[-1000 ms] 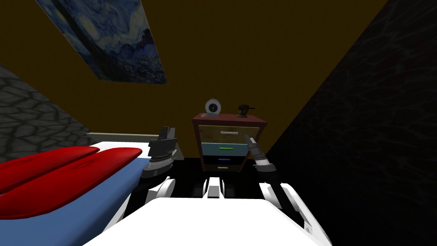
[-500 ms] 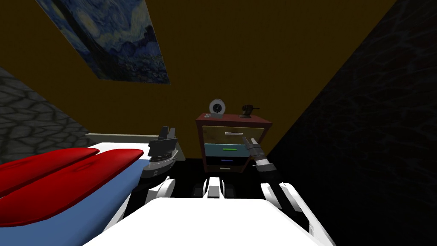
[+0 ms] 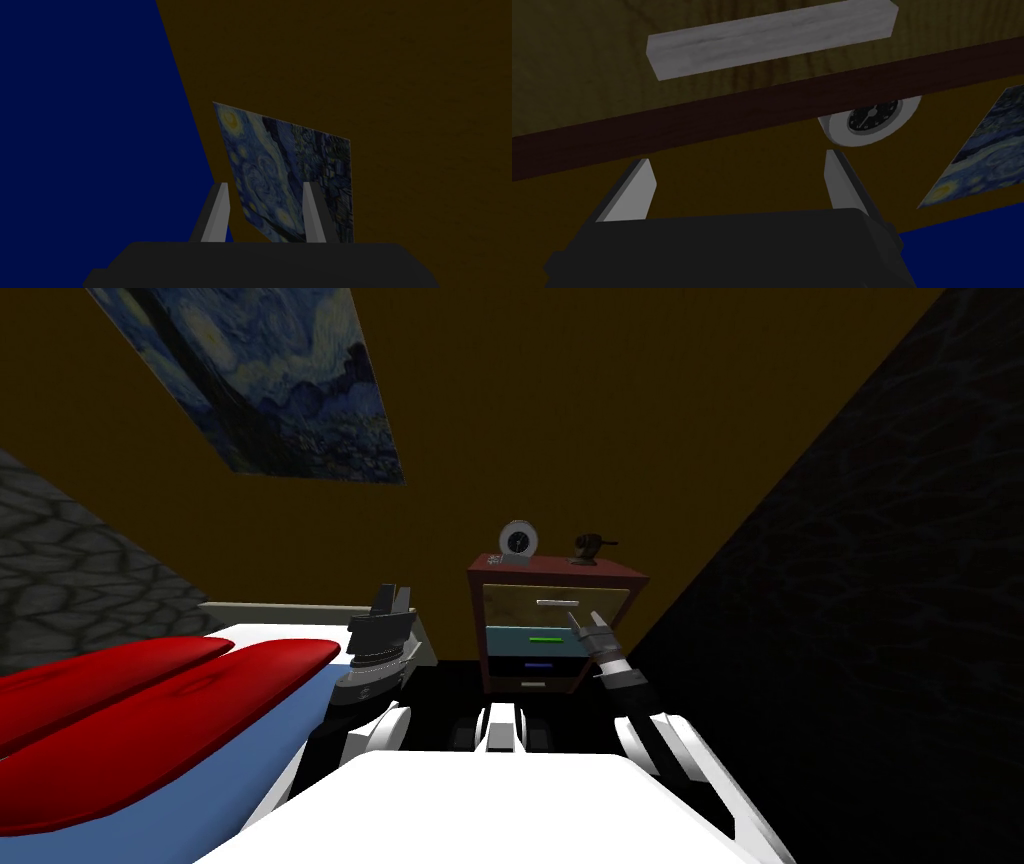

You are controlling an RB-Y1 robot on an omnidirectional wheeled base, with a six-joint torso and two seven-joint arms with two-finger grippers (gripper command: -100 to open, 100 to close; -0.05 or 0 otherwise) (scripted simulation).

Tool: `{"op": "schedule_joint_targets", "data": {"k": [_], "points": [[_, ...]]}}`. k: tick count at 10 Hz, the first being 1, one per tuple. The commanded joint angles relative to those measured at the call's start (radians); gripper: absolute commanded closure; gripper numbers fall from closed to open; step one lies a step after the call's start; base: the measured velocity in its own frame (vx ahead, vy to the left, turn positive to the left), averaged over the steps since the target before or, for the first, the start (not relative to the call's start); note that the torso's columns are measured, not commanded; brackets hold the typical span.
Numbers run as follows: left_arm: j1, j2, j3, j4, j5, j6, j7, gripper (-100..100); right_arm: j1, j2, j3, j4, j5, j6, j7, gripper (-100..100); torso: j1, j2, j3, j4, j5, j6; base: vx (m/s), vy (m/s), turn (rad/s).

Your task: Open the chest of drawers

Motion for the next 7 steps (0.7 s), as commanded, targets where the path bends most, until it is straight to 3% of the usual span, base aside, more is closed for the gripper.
{"op": "schedule_joint_targets", "data": {"k": [1,7], "points": [[0.0,0.0,0.0,0.0,0.0,0.0,0.0,0,-0.003,-0.02,-0.004,0.009,0.069,0.029,0.062,-100,0.003,-0.001,-0.001,0.0,0.001,0.0,0.027,0.087,-0.012],[0.0,0.0,0.0,0.0,0.0,0.0,0.0,0,-0.008,-0.081,-0.014,0.036,0.234,0.104,0.216,-100,0.0,0.0,0.0,0.0,0.0,0.0,0.023,0.088,-0.009]]}}
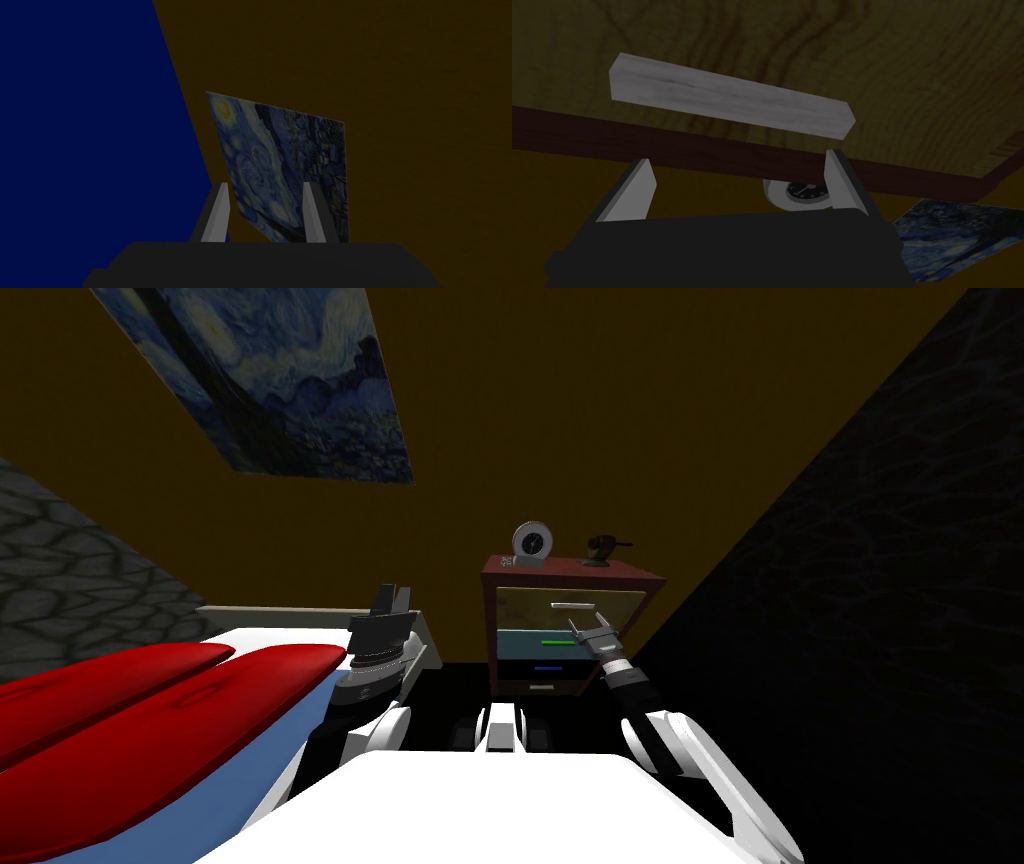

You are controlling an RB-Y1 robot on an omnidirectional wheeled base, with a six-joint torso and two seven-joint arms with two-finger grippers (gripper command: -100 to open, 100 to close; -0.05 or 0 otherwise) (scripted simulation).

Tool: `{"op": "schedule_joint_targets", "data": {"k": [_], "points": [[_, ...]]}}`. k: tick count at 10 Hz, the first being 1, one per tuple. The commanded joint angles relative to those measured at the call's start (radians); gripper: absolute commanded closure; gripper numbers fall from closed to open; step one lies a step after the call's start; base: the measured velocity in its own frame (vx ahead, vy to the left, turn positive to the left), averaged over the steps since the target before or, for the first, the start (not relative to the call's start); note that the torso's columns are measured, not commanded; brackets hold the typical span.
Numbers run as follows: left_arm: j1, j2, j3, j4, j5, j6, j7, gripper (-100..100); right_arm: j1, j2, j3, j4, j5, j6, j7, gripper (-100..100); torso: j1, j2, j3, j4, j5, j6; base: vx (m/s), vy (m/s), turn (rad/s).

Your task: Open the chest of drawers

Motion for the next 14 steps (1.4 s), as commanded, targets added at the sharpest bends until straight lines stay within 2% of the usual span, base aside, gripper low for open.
{"op": "schedule_joint_targets", "data": {"k": [1,7,8,11,14], "points": [[0.0,0.0,0.0,0.0,0.0,0.0,0.0,0,-0.003,-0.018,-0.001,0.008,0.057,0.025,0.049,-100,-0.001,0.0,0.0,0.0,0.0,0.0,0.006,0.068,-0.006],[0.0,0.0,0.0,0.0,0.0,0.0,0.0,0,-0.011,-0.1,-0.013,0.045,0.241,0.113,0.22,-100,0.001,0.0,0.0,0.0,0.0,0.0,0.02,0.095,-0.011],[0.0,0.0,0.0,0.0,0.0,0.0,0.0,0,-0.011,-0.1,-0.013,0.045,0.253,0.113,0.224,-100,0.001,0.0,0.0,0.0,0.0,0.0,0.018,0.091,-0.007],[0.0,0.0,0.0,0.0,0.0,0.0,0.0,0,-0.014,-0.144,-0.019,0.06,0.347,0.154,0.308,-100,-0.001,-0.001,0.0,0.0,0.0,0.0,0.023,0.085,-0.01],[0.0,0.0,0.0,0.0,0.0,0.0,0.0,0,-0.016,-0.179,-0.024,0.067,0.416,0.184,0.369,-100,0.0,0.0,0.0,0.0,0.0,0.0,0.02,0.088,-0.009]]}}
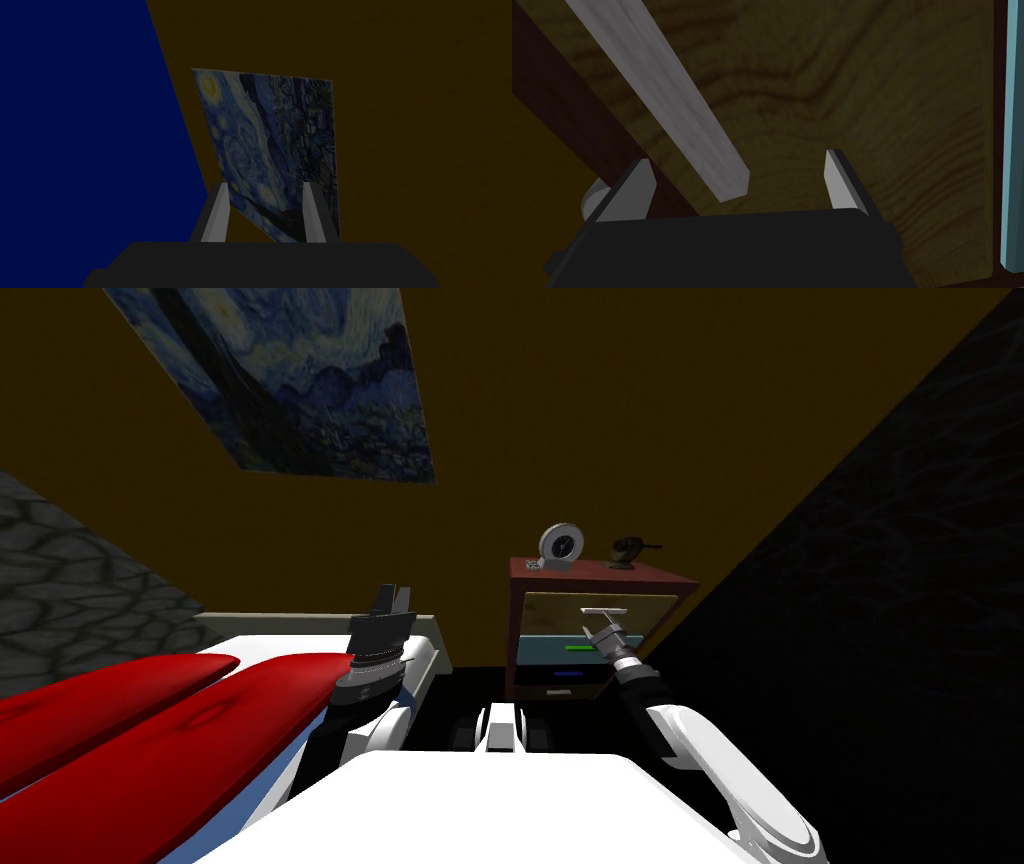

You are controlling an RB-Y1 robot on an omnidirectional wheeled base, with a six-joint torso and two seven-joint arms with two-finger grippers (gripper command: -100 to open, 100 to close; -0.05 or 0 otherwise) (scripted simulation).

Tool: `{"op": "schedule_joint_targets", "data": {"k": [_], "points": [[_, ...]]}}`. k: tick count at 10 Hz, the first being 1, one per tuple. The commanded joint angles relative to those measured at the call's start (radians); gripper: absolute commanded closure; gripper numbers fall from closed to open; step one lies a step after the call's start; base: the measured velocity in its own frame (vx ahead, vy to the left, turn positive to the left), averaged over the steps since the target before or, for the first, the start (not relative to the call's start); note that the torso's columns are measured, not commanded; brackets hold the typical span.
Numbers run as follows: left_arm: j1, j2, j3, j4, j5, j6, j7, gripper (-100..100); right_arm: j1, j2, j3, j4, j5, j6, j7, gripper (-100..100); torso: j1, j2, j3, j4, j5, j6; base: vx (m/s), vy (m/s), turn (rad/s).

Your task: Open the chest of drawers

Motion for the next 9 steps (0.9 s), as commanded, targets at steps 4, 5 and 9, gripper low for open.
{"op": "schedule_joint_targets", "data": {"k": [4,5,9], "points": [[0.0,0.0,0.0,0.0,0.0,0.0,0.0,0,0.015,-0.068,-0.022,-0.011,0.04,0.033,0.046,-100,-0.002,0.0,0.0,0.0,-0.001,0.0,0.03,0.05,-0.012],[0.0,0.0,0.0,0.0,0.0,0.0,0.0,0,0.008,-0.051,-0.015,-0.003,0.052,0.03,0.052,-100,-0.001,-0.005,-0.003,-0.001,0.0,0.0,0.066,0.021,-0.011],[0.0,0.0,0.0,0.0,0.0,0.0,0.0,0,0.027,-0.057,-0.014,-0.035,0.05,0.024,0.049,100,-0.002,0.009,0.006,0.003,-0.001,0.0,-0.117,-0.01,-0.047]]}}
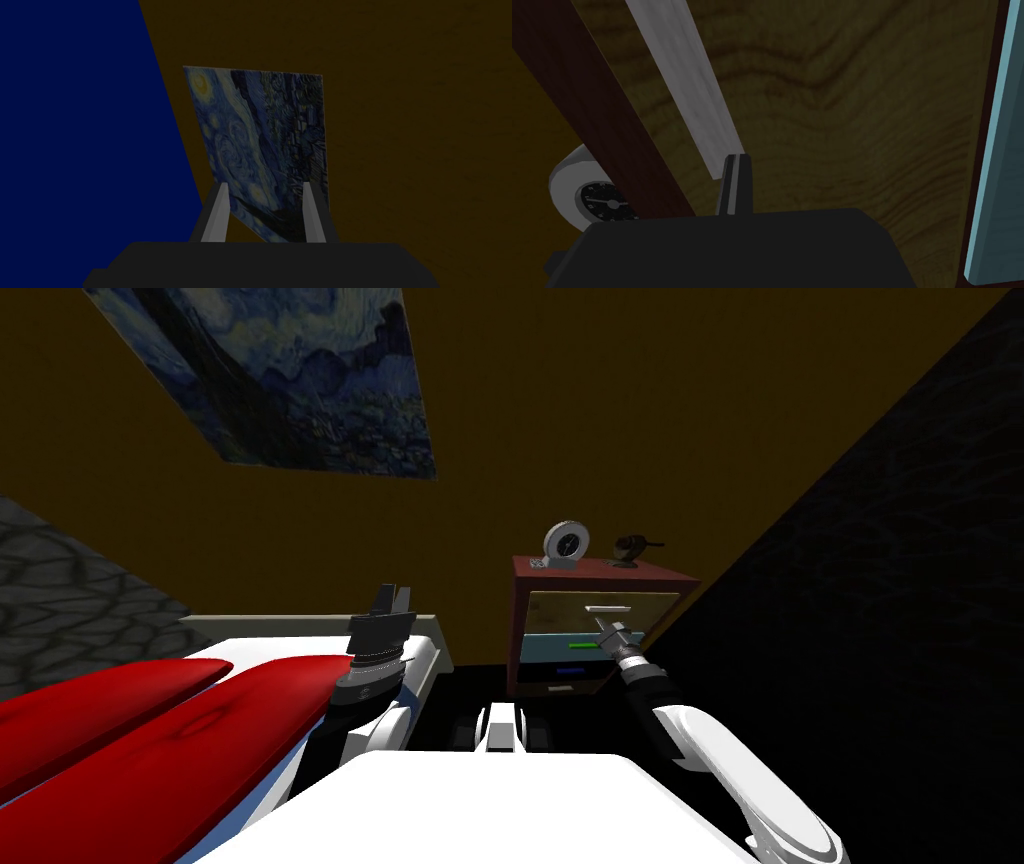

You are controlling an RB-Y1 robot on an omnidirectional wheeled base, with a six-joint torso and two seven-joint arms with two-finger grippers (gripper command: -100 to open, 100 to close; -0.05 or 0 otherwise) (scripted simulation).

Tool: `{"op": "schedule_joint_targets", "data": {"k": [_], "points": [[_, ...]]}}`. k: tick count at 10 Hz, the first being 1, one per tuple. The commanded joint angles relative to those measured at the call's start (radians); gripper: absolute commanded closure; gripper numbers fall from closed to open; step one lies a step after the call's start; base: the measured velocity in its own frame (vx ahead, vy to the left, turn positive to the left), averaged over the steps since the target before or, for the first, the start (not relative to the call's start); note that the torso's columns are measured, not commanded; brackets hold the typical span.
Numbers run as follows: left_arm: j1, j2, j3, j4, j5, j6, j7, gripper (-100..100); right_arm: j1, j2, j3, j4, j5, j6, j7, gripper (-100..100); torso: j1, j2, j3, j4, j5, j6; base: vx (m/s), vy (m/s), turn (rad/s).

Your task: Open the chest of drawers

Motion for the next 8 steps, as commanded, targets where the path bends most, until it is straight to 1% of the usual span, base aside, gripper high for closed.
{"op": "schedule_joint_targets", "data": {"k": [1,2,3,4,5,8], "points": [[0.0,0.0,0.0,0.0,0.0,0.0,0.0,0,0.014,0.001,-0.001,-0.021,0.002,-0.009,-0.001,100,0.001,-0.003,-0.002,-0.001,0.0,0.0,-0.192,0.001,-0.059],[0.0,0.0,0.0,0.0,0.0,0.0,0.0,0,0.01,0.001,-0.002,-0.015,0.002,-0.008,-0.002,100,0.002,-0.007,-0.005,-0.002,0.001,0.0,-0.09,0.002,-0.015],[0.0,0.0,0.0,0.0,0.0,0.0,0.0,0,0.029,0.008,-0.01,-0.023,-0.007,-0.007,0.018,-100,0.002,-0.015,-0.009,-0.004,0.001,-0.001,0.046,-0.107,0.022],[0.0,0.0,0.0,0.0,0.0,0.0,0.0,0,0.036,0.012,-0.014,-0.027,-0.01,-0.007,0.027,-100,-0.004,-0.021,-0.013,-0.006,-0.001,-0.001,0.104,-0.18,0.022],[0.001,0.0,0.0,0.0,0.0,0.0,0.0,0,0.054,0.019,-0.022,-0.037,-0.017,-0.007,0.047,-100,-0.006,-0.02,-0.013,-0.006,-0.002,0.0,0.138,-0.171,0.011],[0.001,0.0,0.0,0.0,0.0,0.0,0.0,0,0.106,0.033,-0.047,-0.076,-0.028,-0.005,0.108,-100,0.005,-0.01,-0.006,-0.003,0.002,0.0,0.184,-0.109,0.002]]}}
